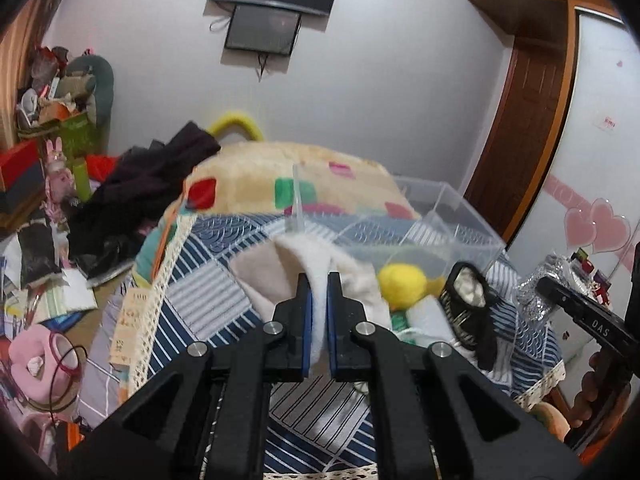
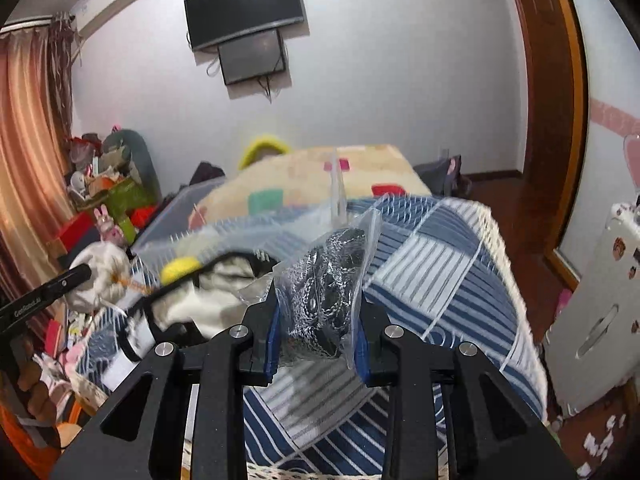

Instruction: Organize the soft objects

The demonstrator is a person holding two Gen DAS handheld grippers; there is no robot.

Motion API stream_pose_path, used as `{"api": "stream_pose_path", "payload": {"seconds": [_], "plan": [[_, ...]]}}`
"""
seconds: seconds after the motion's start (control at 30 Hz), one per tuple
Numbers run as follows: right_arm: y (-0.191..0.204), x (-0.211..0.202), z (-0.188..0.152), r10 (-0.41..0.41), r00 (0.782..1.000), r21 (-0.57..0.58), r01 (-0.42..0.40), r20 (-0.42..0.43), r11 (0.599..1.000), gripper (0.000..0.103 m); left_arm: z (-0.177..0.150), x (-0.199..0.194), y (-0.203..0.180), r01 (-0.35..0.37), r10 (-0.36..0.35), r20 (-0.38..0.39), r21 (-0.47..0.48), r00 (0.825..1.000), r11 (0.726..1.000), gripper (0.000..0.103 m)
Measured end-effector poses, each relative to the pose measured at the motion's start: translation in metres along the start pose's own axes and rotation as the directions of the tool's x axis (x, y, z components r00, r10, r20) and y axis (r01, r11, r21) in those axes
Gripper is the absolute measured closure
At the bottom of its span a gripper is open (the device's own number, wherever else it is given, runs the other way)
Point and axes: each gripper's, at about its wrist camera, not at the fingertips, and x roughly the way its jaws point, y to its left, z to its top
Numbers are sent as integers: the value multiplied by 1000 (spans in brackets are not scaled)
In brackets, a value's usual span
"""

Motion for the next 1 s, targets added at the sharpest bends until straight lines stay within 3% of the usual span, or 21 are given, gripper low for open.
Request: {"api": "stream_pose_path", "payload": {"seconds": [0.3,0.53,1.0], "plan": [[13,-9,21,21,994,-31,-18,103,999,77,12,-22,-7,-8,5,70,31,998,999,99],[19,-3,27,47,992,-42,-43,115,998,77,38,-25,-10,25,-28,116,27,993,999,99],[31,12,58,93,981,-65,-83,168,994,77,91,2,-22,9,-14,189,28,982,1000,99]]}}
